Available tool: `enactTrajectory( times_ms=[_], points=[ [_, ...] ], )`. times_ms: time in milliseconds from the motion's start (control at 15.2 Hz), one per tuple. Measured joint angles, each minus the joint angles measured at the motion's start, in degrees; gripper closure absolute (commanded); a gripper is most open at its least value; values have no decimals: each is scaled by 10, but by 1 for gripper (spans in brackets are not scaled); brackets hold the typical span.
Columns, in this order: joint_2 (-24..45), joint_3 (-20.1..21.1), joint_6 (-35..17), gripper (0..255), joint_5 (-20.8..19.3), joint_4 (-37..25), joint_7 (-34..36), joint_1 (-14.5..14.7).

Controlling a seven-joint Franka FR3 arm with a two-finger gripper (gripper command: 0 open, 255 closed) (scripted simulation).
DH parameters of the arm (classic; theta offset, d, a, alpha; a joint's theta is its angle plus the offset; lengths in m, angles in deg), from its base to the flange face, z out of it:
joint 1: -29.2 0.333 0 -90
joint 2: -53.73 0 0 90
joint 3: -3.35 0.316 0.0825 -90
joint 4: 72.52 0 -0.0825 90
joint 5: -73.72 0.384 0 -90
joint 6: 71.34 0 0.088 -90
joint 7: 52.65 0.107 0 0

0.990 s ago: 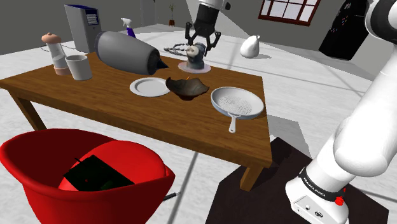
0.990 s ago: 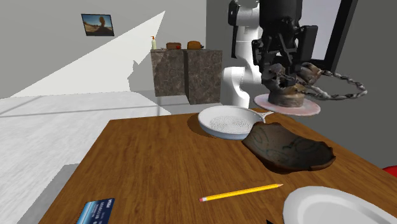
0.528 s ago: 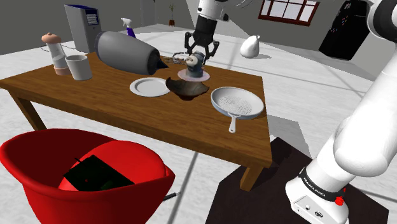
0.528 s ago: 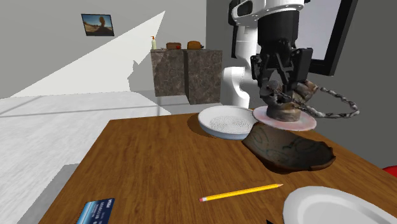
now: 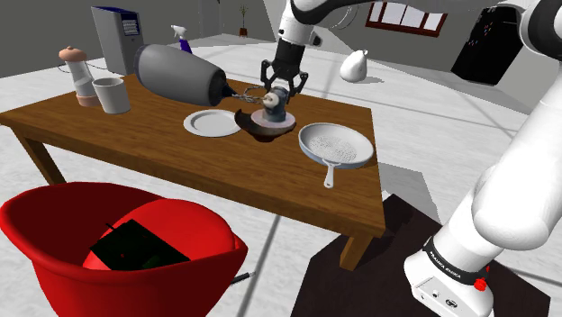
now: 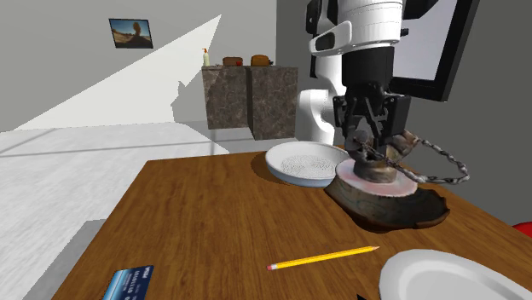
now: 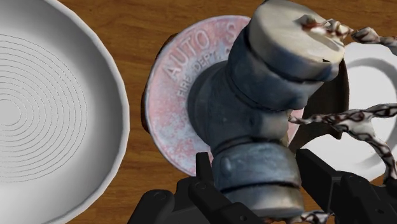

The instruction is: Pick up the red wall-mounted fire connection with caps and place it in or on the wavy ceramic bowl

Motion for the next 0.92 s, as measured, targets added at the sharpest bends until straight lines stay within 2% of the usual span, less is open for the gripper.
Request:
enactTrajectory(
  times_ms=[330,396,792,924],
  points=[
    [1,0,-3,255,0,2,0,0],
    [1,0,-3,0,0,2,0,0],
    [1,0,-3,0,0,2,0,0],
    [-5,-1,19,0,0,-15,-1,-2]
  ],
)
